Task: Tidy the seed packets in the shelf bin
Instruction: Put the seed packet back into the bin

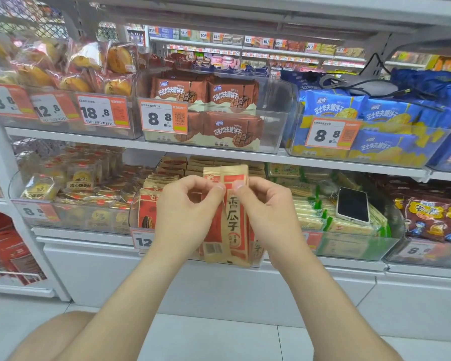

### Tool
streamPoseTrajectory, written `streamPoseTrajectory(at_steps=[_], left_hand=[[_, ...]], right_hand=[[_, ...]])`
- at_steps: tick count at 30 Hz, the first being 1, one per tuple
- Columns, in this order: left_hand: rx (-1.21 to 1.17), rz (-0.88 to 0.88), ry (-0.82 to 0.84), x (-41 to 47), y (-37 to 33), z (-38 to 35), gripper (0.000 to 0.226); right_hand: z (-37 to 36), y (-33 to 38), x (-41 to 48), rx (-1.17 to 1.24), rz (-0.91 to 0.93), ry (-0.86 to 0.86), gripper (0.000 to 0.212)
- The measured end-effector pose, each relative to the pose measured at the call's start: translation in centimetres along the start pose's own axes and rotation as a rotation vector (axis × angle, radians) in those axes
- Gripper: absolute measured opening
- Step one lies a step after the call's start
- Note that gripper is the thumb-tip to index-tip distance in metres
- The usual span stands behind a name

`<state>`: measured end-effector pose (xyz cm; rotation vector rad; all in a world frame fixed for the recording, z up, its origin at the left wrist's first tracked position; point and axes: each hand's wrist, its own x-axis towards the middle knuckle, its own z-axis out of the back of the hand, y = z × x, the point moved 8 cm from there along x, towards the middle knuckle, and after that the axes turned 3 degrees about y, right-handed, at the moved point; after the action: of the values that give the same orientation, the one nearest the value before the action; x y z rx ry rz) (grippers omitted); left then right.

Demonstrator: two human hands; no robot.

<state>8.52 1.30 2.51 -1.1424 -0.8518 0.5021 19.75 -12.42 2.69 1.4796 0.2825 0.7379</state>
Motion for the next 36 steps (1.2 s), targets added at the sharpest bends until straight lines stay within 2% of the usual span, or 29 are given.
streamPoseTrajectory(at_steps=[4,6,9,13,17,23,30,36], left_hand=[[-0.032,0.025,-0.159,0.5,0.7,2.1,0.028],[-0.017,0.026,-0.201,0.7,0.9,2.8,0.034],[0.139,-0.012,-0.148,0.7,0.3,2.7,0.037],[0.244,0.030,0.139,-0.5,0.3,-0.1,0.035],[0.285,0.040,0.207,-0.9,0.5,-1.0,0.038],[0.121,0.138,0.320,-0.9,0.4,-1.0,0.034],[0.182,0.124,0.244,-0.7,0.3,-0.7,0.030],[0.237,0.060,0.337,-0.5,0.3,-1.1,0.028]], right_hand=[[-0.9,-1.5,-0.4,-0.146,-0.167,0.239,0.016],[-1.2,-1.6,-0.7,-0.153,-0.175,0.300,0.019],[-0.8,-1.3,-0.6,-0.111,-0.145,0.203,0.019],[0.6,-1.5,-0.2,-0.151,-0.109,0.032,0.017],[1.1,-1.3,-0.1,-0.197,-0.119,-0.051,0.015],[1.3,-0.4,-0.3,-0.152,-0.078,-0.064,0.009],[0.4,-0.4,-0.5,-0.175,-0.018,0.029,0.012],[0.0,-0.4,-0.6,-0.188,0.004,0.060,0.008]])
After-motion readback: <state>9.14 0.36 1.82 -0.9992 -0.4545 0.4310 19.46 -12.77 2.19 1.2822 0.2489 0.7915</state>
